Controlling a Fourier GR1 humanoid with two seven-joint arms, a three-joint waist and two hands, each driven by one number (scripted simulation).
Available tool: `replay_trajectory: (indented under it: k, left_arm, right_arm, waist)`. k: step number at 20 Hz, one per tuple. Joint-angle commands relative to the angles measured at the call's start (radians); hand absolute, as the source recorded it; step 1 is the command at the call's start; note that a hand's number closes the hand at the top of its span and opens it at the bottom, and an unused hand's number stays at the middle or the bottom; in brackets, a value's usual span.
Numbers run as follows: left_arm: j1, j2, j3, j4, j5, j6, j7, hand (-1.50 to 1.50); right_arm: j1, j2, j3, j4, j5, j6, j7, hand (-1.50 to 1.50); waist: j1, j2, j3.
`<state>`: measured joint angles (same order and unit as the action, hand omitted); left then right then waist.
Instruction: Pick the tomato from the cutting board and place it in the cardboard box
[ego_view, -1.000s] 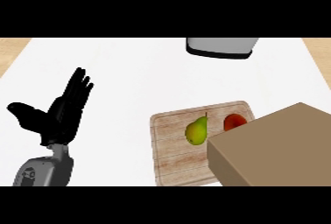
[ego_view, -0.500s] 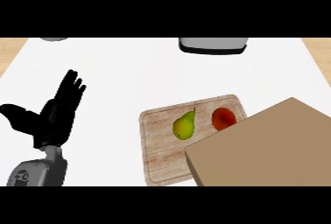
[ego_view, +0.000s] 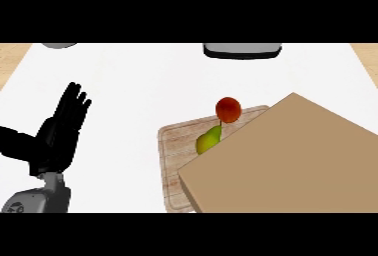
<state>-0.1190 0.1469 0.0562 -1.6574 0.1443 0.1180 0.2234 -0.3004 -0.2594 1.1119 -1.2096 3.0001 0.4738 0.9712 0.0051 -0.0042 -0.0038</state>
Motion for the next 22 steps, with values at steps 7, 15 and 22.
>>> replay_trajectory:
  k: [7,15,22]
  left_arm:
    - [-0.032,-0.004,0.007,0.047,0.0,-0.013,-0.034,0.0]
    - [0.01,-0.019,-0.012,0.009,-0.004,-0.008,-0.024,0.0]
    - [0.002,0.001,0.007,-0.048,0.004,0.005,0.038,0.0]
  right_arm:
    - [-0.058,0.052,0.225,0.058,-0.048,-0.36,-0.074,-1.5]
    - [0.075,0.074,0.325,-0.031,-0.2,-0.642,0.042,-1.5]
    - [0.117,0.002,0.407,-0.115,-0.196,-0.761,0.051,-1.5]
  waist:
    - [0.013,0.011,0.004]
    - [0.019,0.015,0.005]
    - [0.004,0.003,0.005]
